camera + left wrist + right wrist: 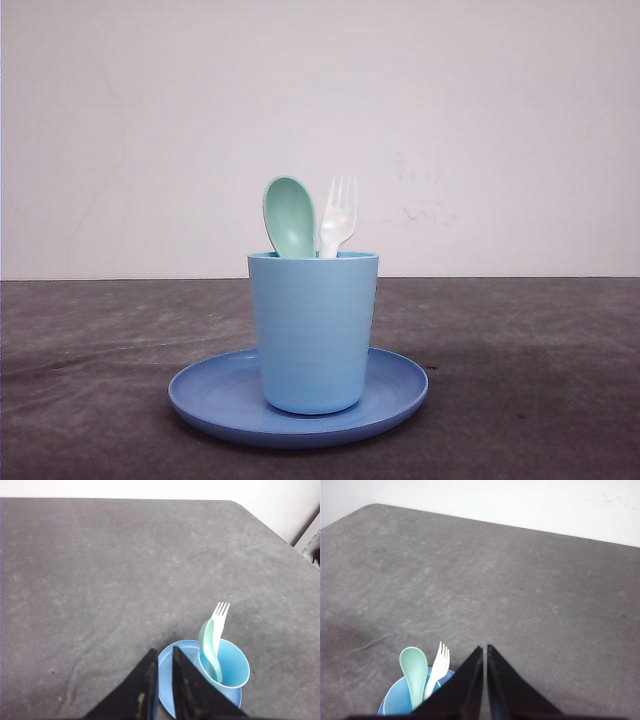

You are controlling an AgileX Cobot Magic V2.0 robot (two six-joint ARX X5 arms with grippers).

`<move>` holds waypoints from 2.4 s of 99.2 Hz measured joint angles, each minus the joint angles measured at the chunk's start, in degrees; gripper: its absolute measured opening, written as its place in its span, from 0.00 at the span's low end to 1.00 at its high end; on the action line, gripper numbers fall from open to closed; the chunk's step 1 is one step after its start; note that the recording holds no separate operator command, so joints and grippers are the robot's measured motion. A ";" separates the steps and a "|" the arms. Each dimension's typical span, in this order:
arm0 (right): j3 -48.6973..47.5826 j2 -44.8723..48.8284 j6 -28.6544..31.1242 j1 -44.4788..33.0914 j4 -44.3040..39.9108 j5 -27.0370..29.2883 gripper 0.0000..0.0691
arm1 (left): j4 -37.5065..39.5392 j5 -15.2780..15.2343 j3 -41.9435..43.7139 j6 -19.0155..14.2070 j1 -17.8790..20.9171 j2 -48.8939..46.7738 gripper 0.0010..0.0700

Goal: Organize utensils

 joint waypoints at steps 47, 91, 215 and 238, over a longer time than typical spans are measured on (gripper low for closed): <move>0.00 0.00 0.00 0.00 0.00 0.00 0.01 | 0.00 -0.02 0.00 0.00 0.00 -0.15 0.02; 0.00 0.00 0.00 0.00 0.00 0.00 0.01 | 0.09 -0.20 0.00 2.23 0.94 -0.85 0.02; 0.00 -0.04 0.00 0.00 0.17 0.00 0.01 | 23.61 -0.37 -43.54 13.99 32.68 -30.88 0.02; 0.00 -0.04 0.00 0.00 0.20 0.00 0.01 | 23.63 -0.37 -43.54 14.58 32.83 -30.88 0.02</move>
